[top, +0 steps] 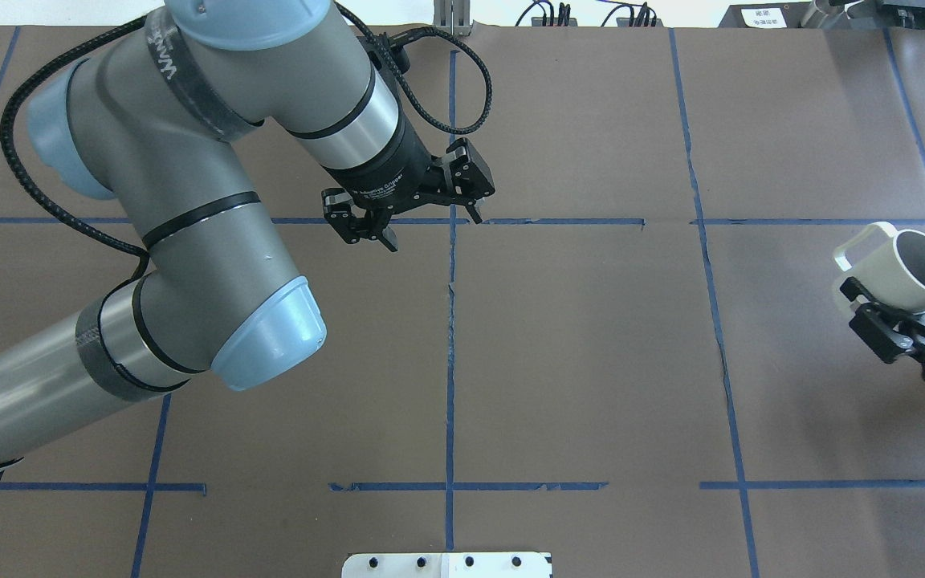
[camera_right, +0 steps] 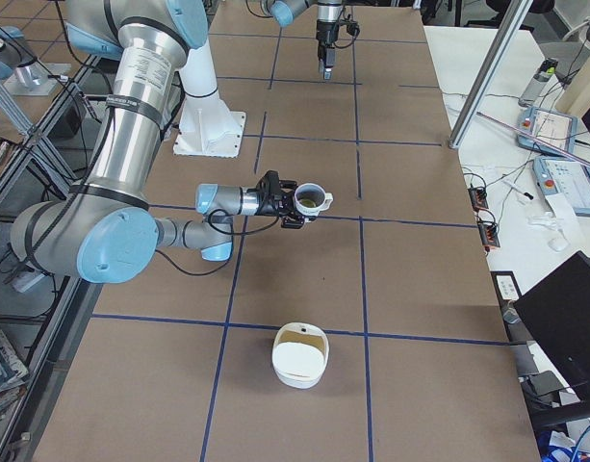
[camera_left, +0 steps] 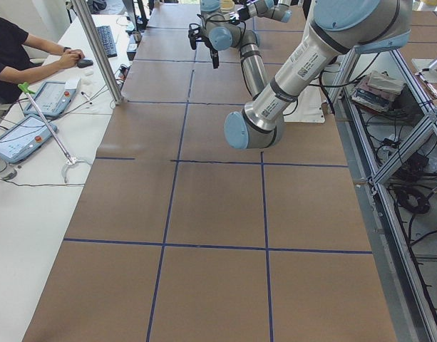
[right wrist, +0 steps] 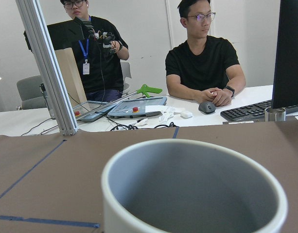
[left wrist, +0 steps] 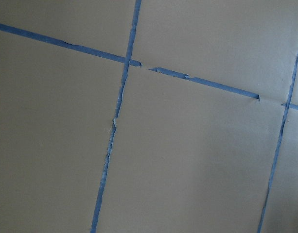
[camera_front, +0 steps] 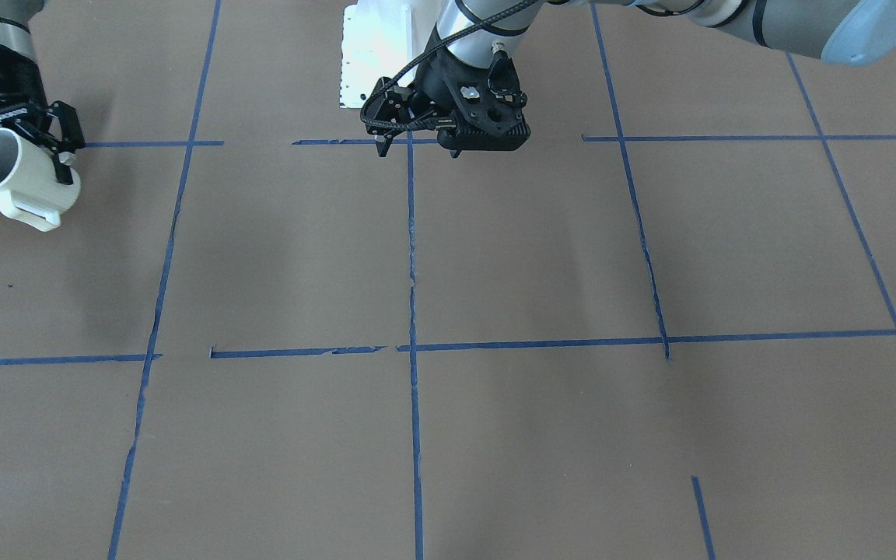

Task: Left arm hands cup to right arm to dump lemon

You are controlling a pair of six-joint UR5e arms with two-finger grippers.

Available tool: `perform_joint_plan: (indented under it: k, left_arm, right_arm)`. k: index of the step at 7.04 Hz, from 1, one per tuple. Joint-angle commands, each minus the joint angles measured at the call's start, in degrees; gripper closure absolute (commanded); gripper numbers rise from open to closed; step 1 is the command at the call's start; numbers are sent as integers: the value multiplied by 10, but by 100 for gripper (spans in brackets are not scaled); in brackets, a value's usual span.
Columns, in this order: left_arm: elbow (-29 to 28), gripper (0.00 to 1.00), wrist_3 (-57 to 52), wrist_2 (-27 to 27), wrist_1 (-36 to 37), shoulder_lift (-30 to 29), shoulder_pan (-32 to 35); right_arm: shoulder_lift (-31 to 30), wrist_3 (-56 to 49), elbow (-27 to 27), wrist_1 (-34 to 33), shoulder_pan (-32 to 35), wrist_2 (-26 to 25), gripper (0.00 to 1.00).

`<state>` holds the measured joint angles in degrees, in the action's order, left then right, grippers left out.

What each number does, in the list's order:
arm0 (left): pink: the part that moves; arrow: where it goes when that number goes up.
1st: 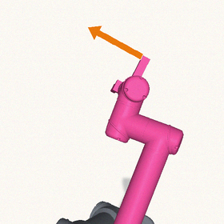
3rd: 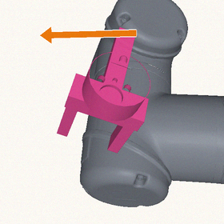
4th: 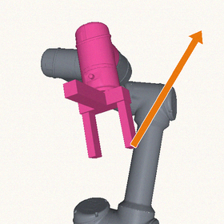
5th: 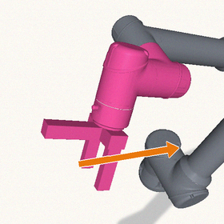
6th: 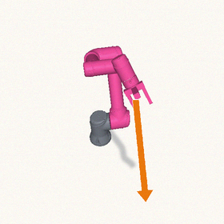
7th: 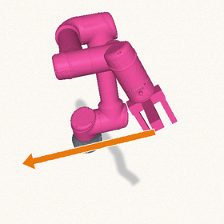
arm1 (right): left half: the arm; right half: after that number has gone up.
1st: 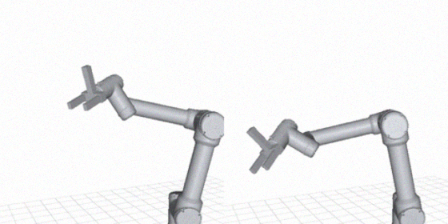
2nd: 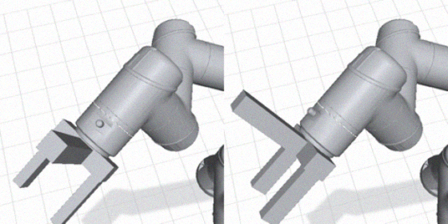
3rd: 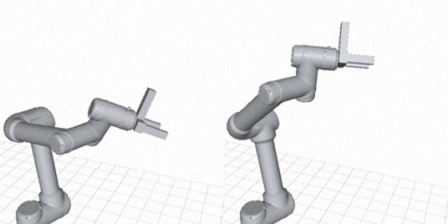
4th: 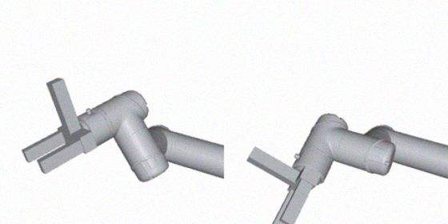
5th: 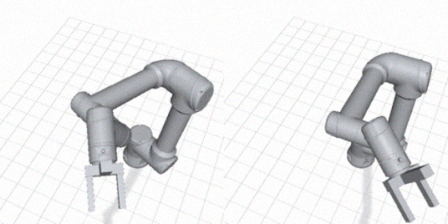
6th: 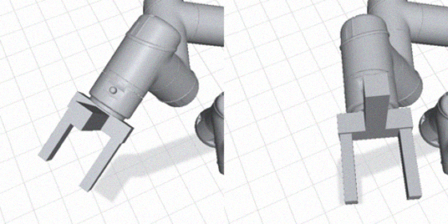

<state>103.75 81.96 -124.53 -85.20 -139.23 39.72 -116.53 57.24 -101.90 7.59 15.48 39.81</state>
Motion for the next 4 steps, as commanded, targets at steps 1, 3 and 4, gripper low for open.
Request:
perform_joint_plan:
  k: [1,3,4]
  left_arm:
    - [2,0,0,5,-1,8,-1]
    - [2,0,7,6,-1,5,-5]
    - [2,0,25,6,-1,3,-6]
  right_arm:
    - [-26,-4,101,132,73,100,98]
    - [10,1,164,141,320,408,98]
    - [14,6,186,146,349,426,98]
